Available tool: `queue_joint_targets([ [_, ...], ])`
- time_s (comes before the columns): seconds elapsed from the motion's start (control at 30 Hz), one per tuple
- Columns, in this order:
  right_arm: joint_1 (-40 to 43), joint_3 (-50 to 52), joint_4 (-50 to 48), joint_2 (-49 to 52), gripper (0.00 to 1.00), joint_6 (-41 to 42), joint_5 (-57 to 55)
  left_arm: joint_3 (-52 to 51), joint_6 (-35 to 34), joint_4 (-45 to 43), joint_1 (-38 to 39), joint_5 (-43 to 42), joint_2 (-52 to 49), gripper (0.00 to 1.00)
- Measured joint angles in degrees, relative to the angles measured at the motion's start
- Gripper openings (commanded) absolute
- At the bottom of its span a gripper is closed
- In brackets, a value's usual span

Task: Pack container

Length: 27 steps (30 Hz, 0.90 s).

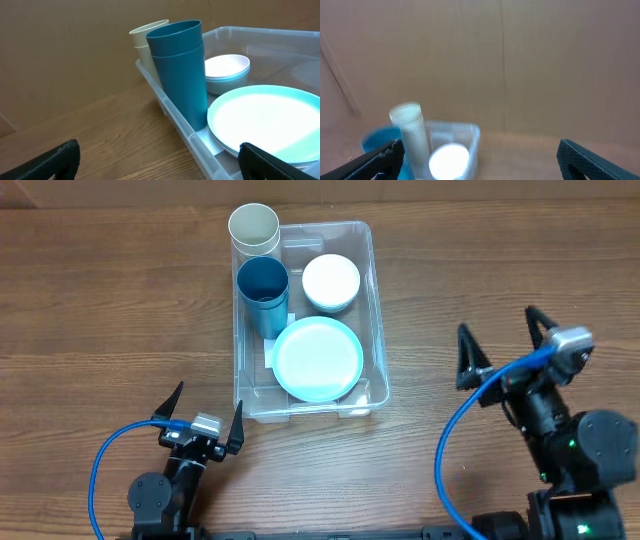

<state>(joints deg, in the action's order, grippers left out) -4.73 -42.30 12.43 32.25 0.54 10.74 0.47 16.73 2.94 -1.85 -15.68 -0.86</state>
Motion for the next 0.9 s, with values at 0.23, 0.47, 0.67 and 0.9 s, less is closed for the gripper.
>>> queue_joint_targets([
  [0.23,3.2,26.3,-9.9,-22.4,1.0,-7.0,4.1,0.0,0.0,0.0,0.0,0.0,0.1,1.0],
  [0.47,5.5,33.7,-10.3,-25.9,1.0,-10.9,0.5,0.0,0.0,0.0,0.0,0.0,0.1,1.0],
  [0.67,5.5,39.0,-9.3,-30.3,1.0,1.9,-8.5,0.0,0.0,0.0,0.0,0.0,0.1,1.0],
  [0.9,5.5,41.2,-7.3,-31.4,1.0,3.7,-8.4,0.0,0.0,0.0,0.0,0.0,0.1,1.0],
])
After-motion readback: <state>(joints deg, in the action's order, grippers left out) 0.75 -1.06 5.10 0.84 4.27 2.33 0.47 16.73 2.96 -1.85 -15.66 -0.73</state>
